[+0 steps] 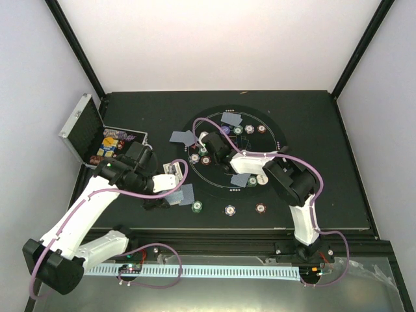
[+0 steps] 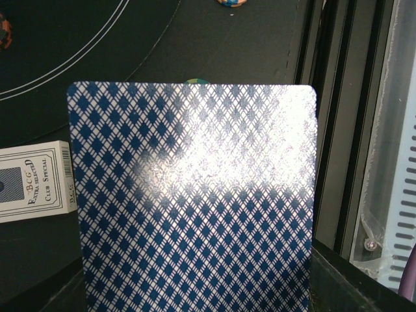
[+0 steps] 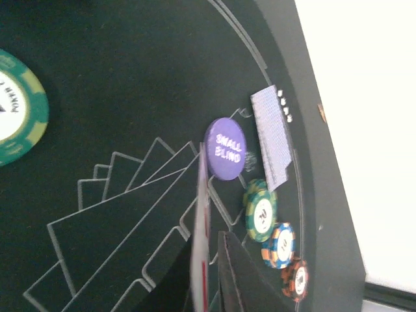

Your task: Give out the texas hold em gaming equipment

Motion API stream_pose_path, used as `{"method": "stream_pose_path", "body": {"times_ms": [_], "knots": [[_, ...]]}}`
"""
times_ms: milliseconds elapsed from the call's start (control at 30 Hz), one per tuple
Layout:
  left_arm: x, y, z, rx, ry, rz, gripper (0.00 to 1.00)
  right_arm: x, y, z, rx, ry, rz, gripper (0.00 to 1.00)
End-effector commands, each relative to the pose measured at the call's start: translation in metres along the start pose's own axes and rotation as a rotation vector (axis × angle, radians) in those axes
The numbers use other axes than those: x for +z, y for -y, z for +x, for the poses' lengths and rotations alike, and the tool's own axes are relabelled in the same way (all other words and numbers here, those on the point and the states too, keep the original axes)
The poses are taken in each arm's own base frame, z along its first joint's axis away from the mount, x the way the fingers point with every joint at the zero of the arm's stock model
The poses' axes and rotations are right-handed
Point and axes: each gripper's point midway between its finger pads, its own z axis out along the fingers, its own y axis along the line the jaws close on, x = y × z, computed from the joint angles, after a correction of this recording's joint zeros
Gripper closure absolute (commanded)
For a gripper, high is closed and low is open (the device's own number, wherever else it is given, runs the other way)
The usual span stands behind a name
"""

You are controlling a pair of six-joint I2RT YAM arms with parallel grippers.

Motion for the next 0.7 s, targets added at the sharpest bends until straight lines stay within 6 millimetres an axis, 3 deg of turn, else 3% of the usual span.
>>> {"method": "stream_pose_path", "body": {"times_ms": [0, 200, 300, 333, 533, 667], "knots": [[-0.009, 0.000, -0.005, 0.019, 0.014, -0.021, 0.98, -0.006, -0.016, 0.010, -0.003, -0.013, -0.087, 0.86], [-0.011, -0.001, -0.008, 0.021, 0.023, -0.021, 0.98, -0.024, -0.026, 0.021, 0.029, -0.021, -0.167, 0.60], [-0.012, 0.000, -0.009, 0.021, 0.023, -0.019, 0.99, -0.035, -0.028, 0.022, 0.036, -0.018, -0.180, 0.20], [-0.013, 0.000, -0.009, 0.022, 0.024, -0.021, 0.98, -0.038, -0.027, 0.022, 0.036, -0.019, -0.178, 0.15], [-0.013, 0.001, -0.009, 0.022, 0.028, -0.017, 0.99, -0.057, -0.016, 0.023, 0.047, -0.019, -0.164, 0.00], [-0.013, 0.002, -0.009, 0.020, 0.028, -0.015, 0.99, -0.073, -0.007, 0.021, 0.100, -0.002, -0.200, 0.00]]}}
